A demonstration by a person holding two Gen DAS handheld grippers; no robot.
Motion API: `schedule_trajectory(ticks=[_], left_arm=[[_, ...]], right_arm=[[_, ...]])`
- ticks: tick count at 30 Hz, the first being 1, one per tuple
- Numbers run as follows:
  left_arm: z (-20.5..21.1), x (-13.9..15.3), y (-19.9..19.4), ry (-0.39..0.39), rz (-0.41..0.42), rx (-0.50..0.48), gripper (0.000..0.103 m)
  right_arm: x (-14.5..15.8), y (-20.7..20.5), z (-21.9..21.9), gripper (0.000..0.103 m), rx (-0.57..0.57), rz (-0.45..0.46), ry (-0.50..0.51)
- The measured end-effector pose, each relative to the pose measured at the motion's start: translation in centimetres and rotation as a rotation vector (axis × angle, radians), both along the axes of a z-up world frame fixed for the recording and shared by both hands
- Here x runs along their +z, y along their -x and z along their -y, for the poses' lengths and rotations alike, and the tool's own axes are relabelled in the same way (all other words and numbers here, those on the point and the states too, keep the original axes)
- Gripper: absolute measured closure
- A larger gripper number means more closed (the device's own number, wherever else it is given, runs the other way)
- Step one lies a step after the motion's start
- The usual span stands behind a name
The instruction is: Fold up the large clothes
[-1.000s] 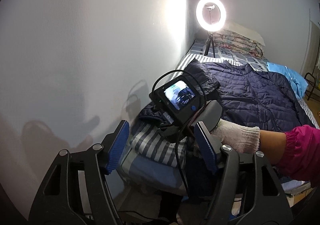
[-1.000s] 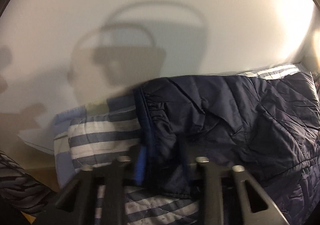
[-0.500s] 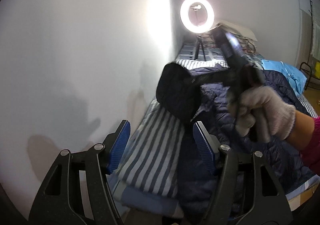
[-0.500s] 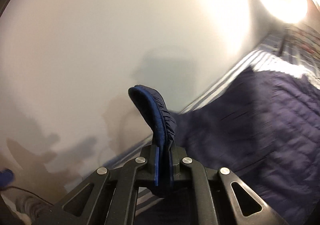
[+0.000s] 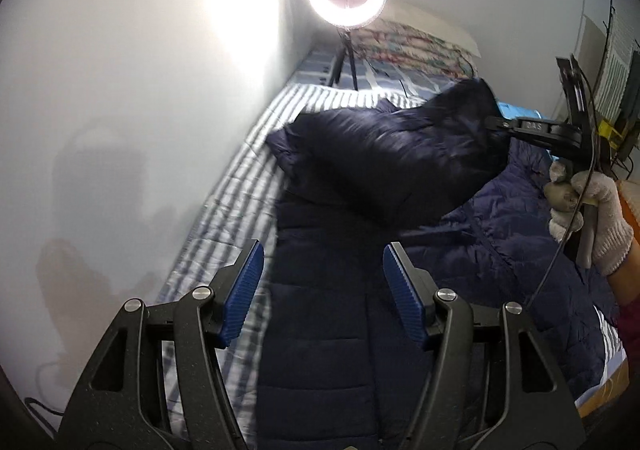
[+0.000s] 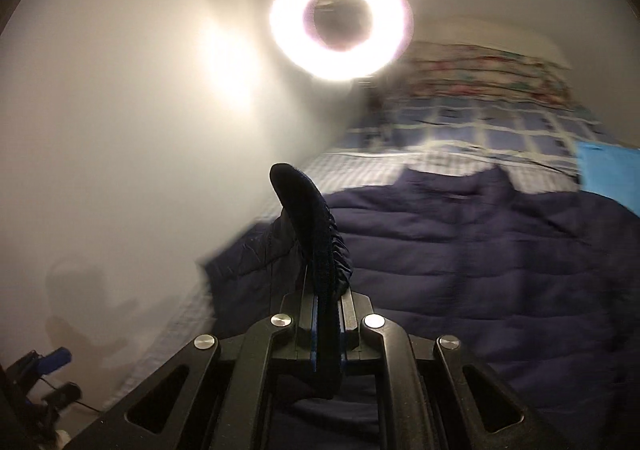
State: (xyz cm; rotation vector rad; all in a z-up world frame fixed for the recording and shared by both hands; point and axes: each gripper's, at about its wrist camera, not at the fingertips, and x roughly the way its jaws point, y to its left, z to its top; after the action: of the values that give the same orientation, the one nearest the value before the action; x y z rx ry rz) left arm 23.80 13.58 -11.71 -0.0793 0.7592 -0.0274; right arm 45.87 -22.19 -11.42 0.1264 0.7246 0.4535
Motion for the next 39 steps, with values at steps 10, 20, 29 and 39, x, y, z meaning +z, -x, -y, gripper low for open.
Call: schedule_trajectory(ticks=[10, 20, 29, 39], left_arm=[[4.2, -0.3, -2.7, -0.005, -0.016, -0.029, 0.038], [5.0, 0.4, -3.3, 0.01, -0.003, -0.031, 0.038], [7.5, 3.1, -2.6, 0.034, 0.085, -0.097, 0.038], [12.4, 4.5, -0.8, 0.115, 0.061, -0.249, 0.038]], right_arm=[[-5.8, -1.5, 9.7, 0.099, -0.227, -0.073, 0.091], [-9.4, -3.1, 11.5, 0.098, -0.324, -0.167, 0.159], [-5.6, 0.6, 14.0, 0.064, -0.338, -0.122, 0.117], [1.5, 13.5, 23.0, 0.061, -0.429, -0.059, 0.112]])
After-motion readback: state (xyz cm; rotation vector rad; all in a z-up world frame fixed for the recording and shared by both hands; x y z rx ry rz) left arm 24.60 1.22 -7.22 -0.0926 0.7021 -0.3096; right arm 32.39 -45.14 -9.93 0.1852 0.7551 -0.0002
